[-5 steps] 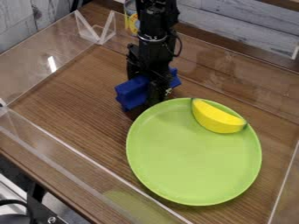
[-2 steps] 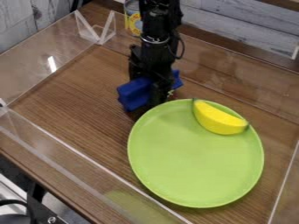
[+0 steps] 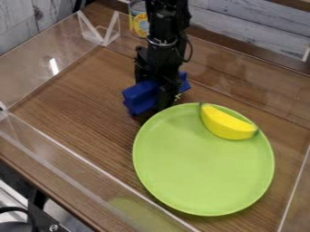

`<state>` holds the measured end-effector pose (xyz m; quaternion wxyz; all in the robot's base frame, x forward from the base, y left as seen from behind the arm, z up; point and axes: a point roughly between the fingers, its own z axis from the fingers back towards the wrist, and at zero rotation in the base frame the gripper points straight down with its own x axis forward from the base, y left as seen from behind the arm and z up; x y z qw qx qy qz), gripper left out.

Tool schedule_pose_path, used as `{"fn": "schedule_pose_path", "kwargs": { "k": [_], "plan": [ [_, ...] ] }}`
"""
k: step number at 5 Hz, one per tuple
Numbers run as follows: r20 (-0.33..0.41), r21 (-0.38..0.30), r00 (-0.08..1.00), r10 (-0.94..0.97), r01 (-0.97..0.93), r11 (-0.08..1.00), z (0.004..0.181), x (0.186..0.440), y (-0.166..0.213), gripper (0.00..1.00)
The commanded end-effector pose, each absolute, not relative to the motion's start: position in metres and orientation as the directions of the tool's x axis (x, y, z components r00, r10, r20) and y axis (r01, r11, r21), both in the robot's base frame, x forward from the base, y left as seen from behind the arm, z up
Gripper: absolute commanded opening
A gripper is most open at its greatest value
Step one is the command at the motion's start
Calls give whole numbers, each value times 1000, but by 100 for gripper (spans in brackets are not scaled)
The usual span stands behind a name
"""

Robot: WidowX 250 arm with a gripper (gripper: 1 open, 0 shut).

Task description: Put the blue object in the green plate

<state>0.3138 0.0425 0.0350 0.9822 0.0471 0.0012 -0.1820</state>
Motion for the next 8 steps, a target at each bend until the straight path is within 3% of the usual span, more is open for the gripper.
{"fn": "schedule_pose_path", "kwargs": {
  "k": [1, 4, 5, 7, 8],
  "plan": [
    [57, 138, 928, -368, 358, 924, 60, 322, 41, 0],
    [70, 155, 930, -362, 348, 925, 59, 325, 42, 0],
    [72, 153, 927, -368, 354, 923, 56, 326, 40, 100],
    [74, 146, 927, -369, 356, 923, 52, 326, 34, 100],
    [73, 151, 927, -367, 353, 923, 58, 324, 33, 0]
  ]
}}
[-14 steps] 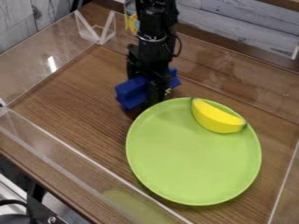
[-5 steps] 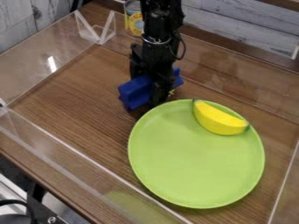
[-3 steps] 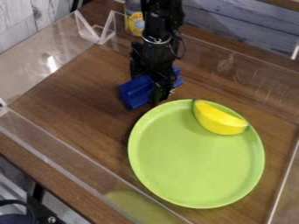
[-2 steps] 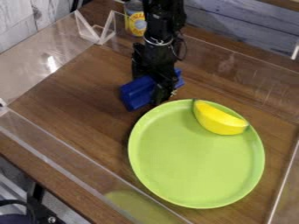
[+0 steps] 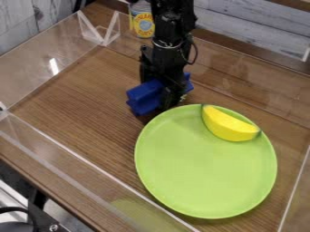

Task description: Put the blue object in the green plate

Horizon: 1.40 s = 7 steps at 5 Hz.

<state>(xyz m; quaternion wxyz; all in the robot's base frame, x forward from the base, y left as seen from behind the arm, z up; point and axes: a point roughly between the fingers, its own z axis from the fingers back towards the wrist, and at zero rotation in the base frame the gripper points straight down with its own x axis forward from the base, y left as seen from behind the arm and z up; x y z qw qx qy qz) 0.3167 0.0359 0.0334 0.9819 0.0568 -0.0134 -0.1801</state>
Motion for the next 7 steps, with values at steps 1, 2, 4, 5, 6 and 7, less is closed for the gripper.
{"fn": "schedule_pose_path", "kwargs": {
  "k": [1, 2, 4, 5, 6, 7],
  "plan": [
    [74, 160, 928, -364, 350, 923, 66, 321, 32, 0],
    [77, 168, 929, -363, 347, 923, 73, 319, 30, 0],
    [86, 176, 926, -367, 349, 921, 82, 314, 26, 0],
    [96, 180, 924, -369, 349, 920, 86, 312, 23, 0],
    [124, 186, 921, -368, 343, 921, 91, 306, 15, 0],
    [143, 187, 917, -372, 344, 920, 94, 303, 10, 0]
  ]
}}
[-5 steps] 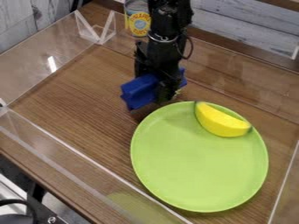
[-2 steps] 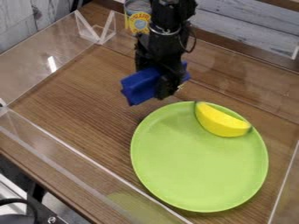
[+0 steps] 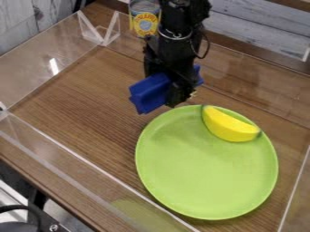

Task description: Put the blue object in the green plate

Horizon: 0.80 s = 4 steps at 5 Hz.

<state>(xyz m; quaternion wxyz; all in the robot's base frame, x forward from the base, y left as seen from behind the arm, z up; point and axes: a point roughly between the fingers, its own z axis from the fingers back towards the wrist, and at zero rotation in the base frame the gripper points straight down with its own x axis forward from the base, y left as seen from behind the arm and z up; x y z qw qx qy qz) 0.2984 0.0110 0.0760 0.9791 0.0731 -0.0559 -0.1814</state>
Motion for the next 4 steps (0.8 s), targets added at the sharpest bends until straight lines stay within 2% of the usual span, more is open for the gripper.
{"fn": "schedule_pose_path", "kwargs": {
  "k": [1, 4],
  "plan": [
    [161, 189, 912, -378, 347, 918, 98, 299, 5, 0],
    [217, 197, 894, -391, 353, 915, 106, 286, -7, 0]
  ]
}}
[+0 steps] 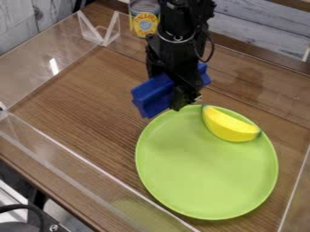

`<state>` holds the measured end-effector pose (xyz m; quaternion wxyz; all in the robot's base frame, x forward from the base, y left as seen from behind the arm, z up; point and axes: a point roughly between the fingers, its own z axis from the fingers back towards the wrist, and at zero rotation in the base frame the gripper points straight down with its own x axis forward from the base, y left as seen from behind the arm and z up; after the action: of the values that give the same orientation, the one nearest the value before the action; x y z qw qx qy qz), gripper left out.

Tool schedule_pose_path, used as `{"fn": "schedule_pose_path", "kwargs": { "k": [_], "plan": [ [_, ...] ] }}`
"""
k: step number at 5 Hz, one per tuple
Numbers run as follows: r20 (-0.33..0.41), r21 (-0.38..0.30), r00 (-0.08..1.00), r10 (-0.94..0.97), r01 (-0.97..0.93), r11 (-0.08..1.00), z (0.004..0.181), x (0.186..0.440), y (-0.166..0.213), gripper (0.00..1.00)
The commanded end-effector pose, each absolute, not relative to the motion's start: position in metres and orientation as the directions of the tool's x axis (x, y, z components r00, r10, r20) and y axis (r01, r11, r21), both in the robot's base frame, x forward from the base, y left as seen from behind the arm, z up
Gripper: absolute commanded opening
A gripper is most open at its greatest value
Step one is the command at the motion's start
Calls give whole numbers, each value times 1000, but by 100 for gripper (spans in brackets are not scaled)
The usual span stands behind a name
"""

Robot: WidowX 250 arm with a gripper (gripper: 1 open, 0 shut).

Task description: Put the blue object in the green plate

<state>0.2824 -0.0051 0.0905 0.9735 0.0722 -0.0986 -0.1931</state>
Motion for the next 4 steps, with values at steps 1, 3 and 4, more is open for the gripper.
{"fn": "schedule_pose_path", "kwargs": {
  "k": [1, 3, 4],
  "plan": [
    [232, 198, 889, -394, 353, 914, 107, 282, -9, 0],
    [258, 198, 882, -395, 352, 915, 110, 273, -14, 0],
    [275, 199, 877, -393, 348, 916, 110, 267, -18, 0]
  ]
}}
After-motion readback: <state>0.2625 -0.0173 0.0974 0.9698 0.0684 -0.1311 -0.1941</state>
